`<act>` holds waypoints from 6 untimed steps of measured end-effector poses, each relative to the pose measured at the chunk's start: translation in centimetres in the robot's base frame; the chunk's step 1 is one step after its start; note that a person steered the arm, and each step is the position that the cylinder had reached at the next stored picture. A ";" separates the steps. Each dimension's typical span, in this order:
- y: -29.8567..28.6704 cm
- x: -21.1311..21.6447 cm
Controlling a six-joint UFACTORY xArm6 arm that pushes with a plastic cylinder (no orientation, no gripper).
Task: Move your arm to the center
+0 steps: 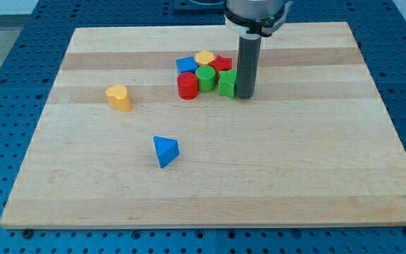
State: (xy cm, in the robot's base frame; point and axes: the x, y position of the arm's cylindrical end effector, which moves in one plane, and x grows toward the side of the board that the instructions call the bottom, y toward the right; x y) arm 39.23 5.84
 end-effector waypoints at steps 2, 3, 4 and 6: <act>0.4 3.7; -1.7 4.7; -4.9 4.7; -11.1 6.0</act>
